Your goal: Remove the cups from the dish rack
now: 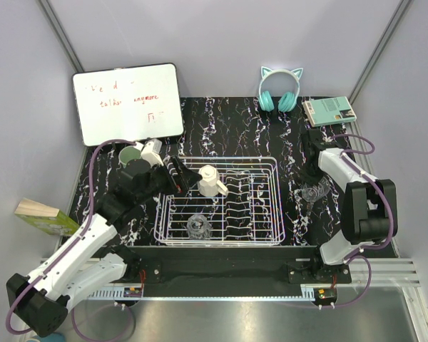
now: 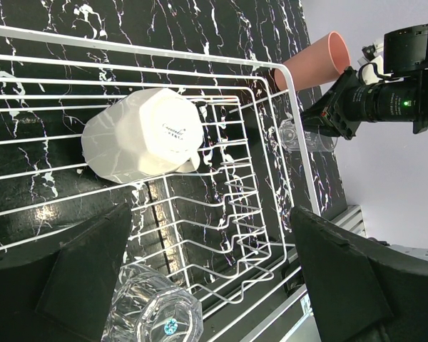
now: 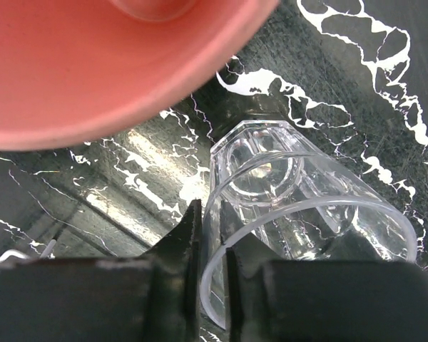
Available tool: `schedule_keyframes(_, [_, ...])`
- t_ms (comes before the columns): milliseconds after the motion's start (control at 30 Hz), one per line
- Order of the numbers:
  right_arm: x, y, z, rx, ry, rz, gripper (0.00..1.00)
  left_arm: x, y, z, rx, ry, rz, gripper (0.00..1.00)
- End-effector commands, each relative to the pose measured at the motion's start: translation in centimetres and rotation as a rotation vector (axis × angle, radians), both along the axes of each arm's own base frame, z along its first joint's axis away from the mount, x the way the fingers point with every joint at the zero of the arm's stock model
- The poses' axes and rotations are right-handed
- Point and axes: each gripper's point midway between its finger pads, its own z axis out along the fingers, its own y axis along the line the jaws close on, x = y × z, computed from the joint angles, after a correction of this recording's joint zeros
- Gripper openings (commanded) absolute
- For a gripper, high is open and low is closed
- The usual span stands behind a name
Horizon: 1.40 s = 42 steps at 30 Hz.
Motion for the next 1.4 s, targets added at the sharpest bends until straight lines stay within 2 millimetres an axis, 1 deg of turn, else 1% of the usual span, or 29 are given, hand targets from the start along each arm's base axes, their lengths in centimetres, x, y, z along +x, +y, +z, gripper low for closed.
schedule_keyframes(0, [1.4, -0.3, 1.4, -0.012, -0.067, 0.006, 0.21, 0.2, -0.3, 0.5, -0.029, -0.019, -0.002, 0.97])
schedule_keyframes(33, [1.5, -0.4, 1.7, -0.014, -0.077, 0.007, 0.26, 0.2, -0.3, 0.3, -0.028, -0.014, -0.002, 0.97])
schedule_keyframes(133, [1.4, -0.5, 2.2, -0.023, -0.089, 0.011, 0.32, 0.3, -0.4, 0.4, -0.03, -0.014, -0.002, 0.97])
schedule_keyframes(300, [1.1, -0.5, 2.1, -0.023, -0.087, 0.015, 0.35, 0.3, -0.5, 0.3, -0.037, -0.007, -0.007, 0.97])
schedule_keyframes(400, [1.3, -0.2, 3.2, -0.001, -0.127, 0.016, 0.36, 0.2, -0.5, 0.4, -0.036, -0.013, -0.008, 0.97])
schedule_keyframes(467, [1.6, 0.2, 4.8, 0.026, -0.179, 0.027, 0.37, 0.2, -0.5, 0.4, -0.034, -0.019, -0.009, 0.97])
schedule_keyframes(533, [1.6, 0.9, 7.0, 0.056, -0.239, 0.049, 0.39, 0.2, -0.4, 0.4, -0.027, -0.029, -0.013, 0.97])
schedule_keyframes(567, [1.8, 1.4, 8.1, 0.083, -0.271, 0.063, 0.42, 0.2, -0.4, 0.5, -0.023, -0.035, -0.017, 0.98])
schedule_keyframes(600, [1.7, 1.6, 9.7, 0.098, -0.321, 0.071, 0.44, 0.3, -0.4, 0.6, -0.02, -0.039, -0.018, 0.98])
schedule_keyframes(633, [1.6, 1.9, 10.6, 0.113, -0.35, 0.08, 0.47, 0.3, -0.3, 0.5, -0.016, -0.042, -0.016, 0.98])
schedule_keyframes(667, [1.7, 2.3, 11.6, 0.138, -0.38, 0.096, 0.51, 0.4, -0.2, 0.6, -0.008, -0.05, -0.014, 0.98])
schedule_keyframes(700, [1.4, 2.7, 13.2, 0.151, -0.428, 0.115, 0.56, 0.5, -0.2, 0.6, -0.004, -0.052, -0.012, 0.98])
schedule_keyframes(767, [1.2, 3.6, 14.8, 0.194, -0.476, 0.151, 0.63, 0.6, 0.0, 0.3, 0.012, -0.048, -0.004, 0.99])
schedule_keyframes(800, [0.9, 3.8, 16.0, 0.207, -0.515, 0.168, 0.7, 0.7, 0.0, 0.0, 0.021, -0.042, -0.001, 0.99])
schedule_keyframes(867, [0.6, 5.1, 17.3, 0.263, -0.566, 0.214, 0.76, 0.7, 0.1, -0.6, 0.043, -0.023, 0.002, 0.99])
schedule_keyframes(900, [0.1, 5.2, 18.4, 0.27, -0.609, 0.228, 0.81, 0.8, 0.2, -1.4, 0.062, -0.002, 0.002, 0.99])
schedule_keyframes(933, [-0.3, 6.0, 18.6, 0.305, -0.621, 0.257, 0.85, 0.6, 0.2, -2.1, 0.087, 0.02, 0.003, 0.99])
schedule_keyframes(967, [-0.5, 6.8, 19.3, 0.333, -0.653, 0.294, 0.88, 0.5, 0.2, -2.7, 0.11, 0.03, -0.003, 0.99])
schedule_keyframes(1000, [-1.0, 7.2, 20.2, 0.344, -0.689, 0.319, 0.93, 0.0, -0.1, -3.9, 0.151, 0.068, -0.023, 0.99])
schedule_keyframes(1033, [-1.4, 7.6, 20.2, 0.362, -0.695, 0.337, 0.95, 0.1, 0.0, -4.0, 0.188, 0.062, -0.009, 0.99])
schedule_keyframes(1067, [-1.9, 8.0, 20.7, 0.37, -0.718, 0.361, 0.96, -0.1, -0.3, -4.8, 0.224, 0.082, -0.02, 0.98])
schedule_keyframes(1100, [-2.2, 8.4, 20.9, 0.376, -0.728, 0.379, 0.97, -0.9, -0.7, -5.2, 0.268, 0.09, -0.039, 0.98])
schedule_keyframes(1133, [-2.5, 8.7, 20.5, 0.391, -0.729, 0.396, 0.99, -0.7, -0.6, -5.0, 0.301, 0.075, -0.017, 0.98])
schedule_keyframes(1167, [-3.0, 9.1, 20.7, 0.396, -0.742, 0.414, 1.0, -0.9, -0.8, -5.2, 0.326, 0.081, -0.023, 0.98])
schedule_keyframes(1200, [-3.2, 9.2, 20.6, 0.4, -0.742, 0.421, 1.0, -1.8, -1.0, -5.6, 0.359, 0.094, -0.046, 0.98])
schedule_keyframes(1233, [-3.5, 9.4, 20.1, 0.403, -0.736, 0.43, 1.0, -1.9, -1.0, -5.7, 0.371, 0.097, -0.037, 0.98])
schedule_keyframes(1267, [-3.8, 9.5, 20.2, 0.408, -0.746, 0.439, 1.0, -2.1, -1.1, -5.5, 0.377, 0.1, -0.038, 0.98])
schedule_keyframes(1300, [-4.2, 9.9, 19.8, 0.416, -0.737, 0.448, 1.0, -2.7, -1.1, -5.8, 0.4, 0.107, -0.047, 0.98])
schedule_keyframes(1367, [-4.7, 10.5, 20.2, 0.436, -0.756, 0.478, 1.0, -3.2, -1.0, -5.9, 0.41, 0.114, -0.037, 0.98])
